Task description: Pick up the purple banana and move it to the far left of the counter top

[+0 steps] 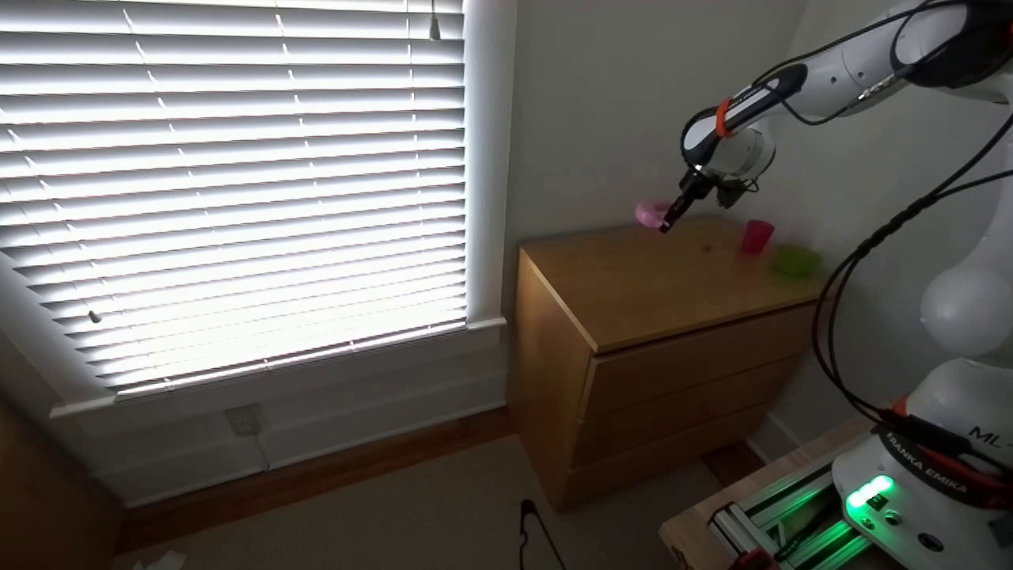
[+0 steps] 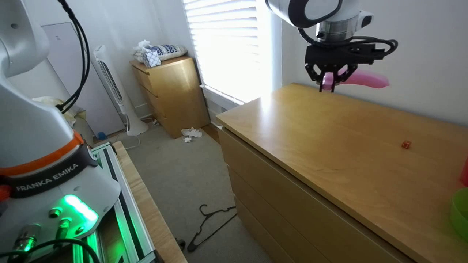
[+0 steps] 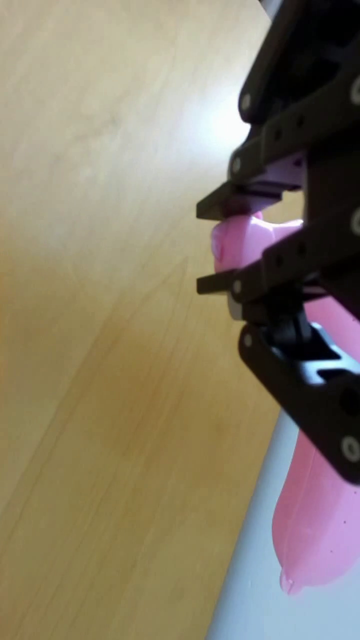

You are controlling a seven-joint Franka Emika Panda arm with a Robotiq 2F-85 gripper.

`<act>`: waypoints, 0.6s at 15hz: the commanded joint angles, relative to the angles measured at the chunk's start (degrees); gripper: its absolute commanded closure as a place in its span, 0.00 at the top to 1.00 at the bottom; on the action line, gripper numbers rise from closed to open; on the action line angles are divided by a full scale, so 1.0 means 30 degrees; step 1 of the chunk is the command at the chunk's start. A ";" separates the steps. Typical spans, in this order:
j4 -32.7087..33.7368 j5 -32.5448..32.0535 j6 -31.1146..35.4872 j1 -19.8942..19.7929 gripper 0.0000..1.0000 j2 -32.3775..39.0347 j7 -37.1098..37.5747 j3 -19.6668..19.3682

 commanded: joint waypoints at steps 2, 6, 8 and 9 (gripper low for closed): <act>-0.3472 -0.0816 0.0245 0.1960 0.08 -0.2056 -0.2239 -0.0802; -0.5060 -0.2380 0.0743 0.3932 0.08 -0.2723 -0.3265 -0.1234; -0.5531 -0.3150 0.1277 0.4741 0.08 -0.2809 -0.3836 -0.1288; -0.5694 -0.3388 0.1645 0.5019 0.08 -0.2798 -0.4186 -0.1208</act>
